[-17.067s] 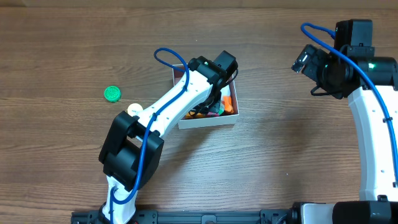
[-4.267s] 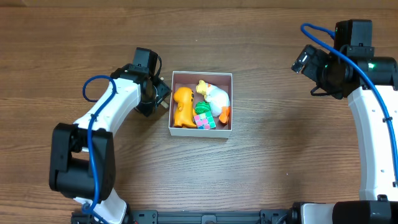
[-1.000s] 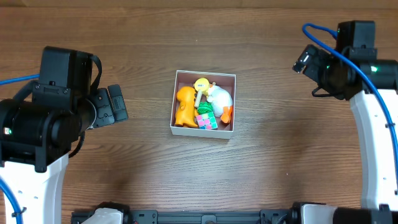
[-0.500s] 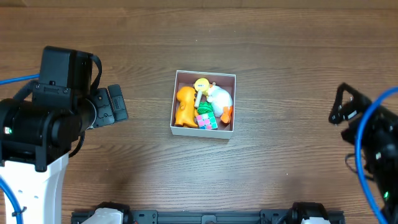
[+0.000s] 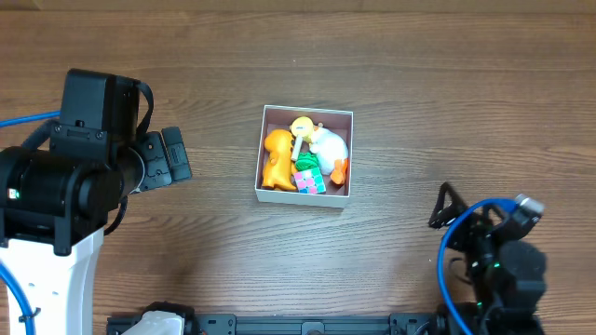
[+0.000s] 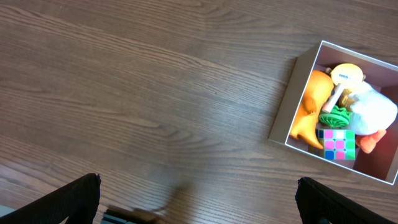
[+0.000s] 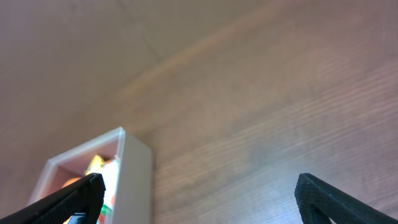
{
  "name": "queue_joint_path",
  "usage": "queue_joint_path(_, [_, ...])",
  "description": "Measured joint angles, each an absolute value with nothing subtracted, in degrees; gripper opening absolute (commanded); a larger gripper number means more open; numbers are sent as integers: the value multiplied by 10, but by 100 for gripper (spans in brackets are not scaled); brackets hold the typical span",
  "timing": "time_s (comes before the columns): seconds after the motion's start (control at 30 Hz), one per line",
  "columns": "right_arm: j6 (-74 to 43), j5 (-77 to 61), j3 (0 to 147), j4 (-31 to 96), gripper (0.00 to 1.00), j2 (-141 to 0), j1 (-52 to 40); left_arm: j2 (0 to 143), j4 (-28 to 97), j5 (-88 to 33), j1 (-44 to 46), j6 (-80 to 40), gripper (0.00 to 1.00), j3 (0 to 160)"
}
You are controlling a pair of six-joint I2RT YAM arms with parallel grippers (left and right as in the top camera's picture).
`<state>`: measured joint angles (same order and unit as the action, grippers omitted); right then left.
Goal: Pack container
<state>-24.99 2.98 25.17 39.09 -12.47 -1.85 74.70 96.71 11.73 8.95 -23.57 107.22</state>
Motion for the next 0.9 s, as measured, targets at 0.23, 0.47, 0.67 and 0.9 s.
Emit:
queue_joint_path(0.23, [-250,30,145,381,100,-40,-19,747,967,118,90,-236,100,1072])
queue_joint_path(0.47, [-250,30,100,369,100,-10,-19,747,967,118,90,-236,100,1072])
queue_joint_path(0.67, [-250,30,99,365,100,-9,-19,747,967,118,90,-236,100,1072])
queue_joint_path(0.9, [-250,30,99,365,100,-9,-19,747,967,118,90,-236,100,1072])
